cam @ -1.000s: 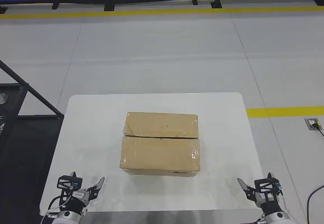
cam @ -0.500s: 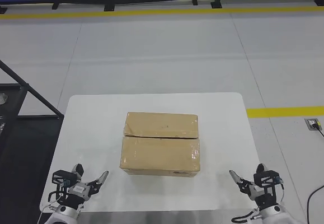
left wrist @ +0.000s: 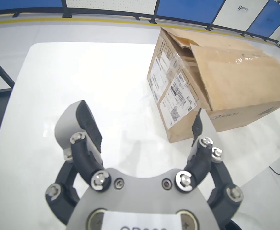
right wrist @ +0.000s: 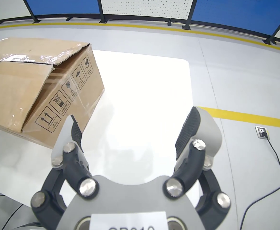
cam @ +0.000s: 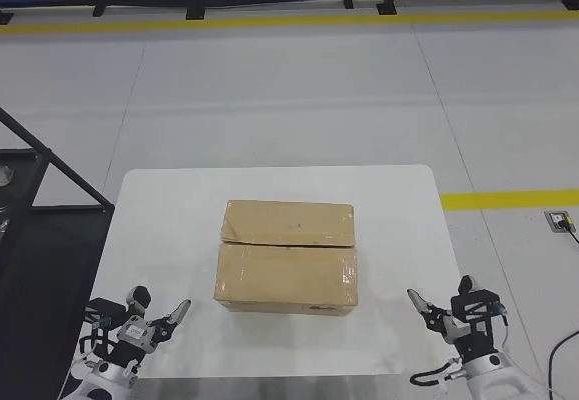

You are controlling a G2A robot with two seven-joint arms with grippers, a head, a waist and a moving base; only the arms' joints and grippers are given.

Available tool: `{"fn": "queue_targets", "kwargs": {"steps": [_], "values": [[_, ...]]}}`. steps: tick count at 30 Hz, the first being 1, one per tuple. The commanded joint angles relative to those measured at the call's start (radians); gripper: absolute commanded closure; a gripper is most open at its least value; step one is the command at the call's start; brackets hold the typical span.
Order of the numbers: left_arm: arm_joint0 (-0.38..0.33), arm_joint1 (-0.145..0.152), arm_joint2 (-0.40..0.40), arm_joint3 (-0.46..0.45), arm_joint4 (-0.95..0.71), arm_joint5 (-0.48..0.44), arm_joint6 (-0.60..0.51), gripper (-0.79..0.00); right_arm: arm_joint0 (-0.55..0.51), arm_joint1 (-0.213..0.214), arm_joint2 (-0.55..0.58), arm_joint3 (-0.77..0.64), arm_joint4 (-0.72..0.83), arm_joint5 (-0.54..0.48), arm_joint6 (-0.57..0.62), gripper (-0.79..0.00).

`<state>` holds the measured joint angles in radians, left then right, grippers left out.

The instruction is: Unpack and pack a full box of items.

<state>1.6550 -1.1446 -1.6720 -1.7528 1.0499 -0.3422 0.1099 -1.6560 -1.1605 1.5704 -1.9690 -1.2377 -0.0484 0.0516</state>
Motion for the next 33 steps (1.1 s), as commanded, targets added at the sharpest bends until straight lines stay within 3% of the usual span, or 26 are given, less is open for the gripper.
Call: {"fn": "queue_targets", "kwargs": {"steps": [1,6,9,16,23,26,33], "values": [[0.0,0.0,0.0,0.0,0.0,0.0,0.0,-0.785,-0.001,0.0,-0.006,-0.003,0.008,-0.013,0.001,-0.785],[-0.03,-0.002,0.024,0.013,-0.076,-0.043,-0.059,-0.785,0.035,0.001,-0.014,0.021,0.215,-0.227,0.024,-0.785],[-0.077,0.0,0.026,0.057,-0.221,-0.125,-0.136,-0.785,0.11,0.007,-0.022,0.055,0.365,-0.381,0.146,-0.785],[-0.167,0.006,0.012,0.144,-0.443,-0.248,-0.248,-0.785,0.364,0.014,-0.078,0.265,0.805,-0.557,0.436,-0.785],[-0.203,0.017,0.003,0.191,-0.594,-0.323,-0.386,-0.785,0.571,0.015,-0.156,0.488,1.144,-0.567,0.683,-0.785],[-0.205,0.018,0.0,0.193,-0.594,-0.318,-0.392,-0.785,0.641,0.014,-0.183,0.583,1.273,-0.58,0.769,-0.785],[-0.202,0.016,0.012,0.188,-0.565,-0.272,-0.378,-0.785,0.74,0.009,-0.24,0.699,1.334,-0.589,0.837,-0.785]]}}
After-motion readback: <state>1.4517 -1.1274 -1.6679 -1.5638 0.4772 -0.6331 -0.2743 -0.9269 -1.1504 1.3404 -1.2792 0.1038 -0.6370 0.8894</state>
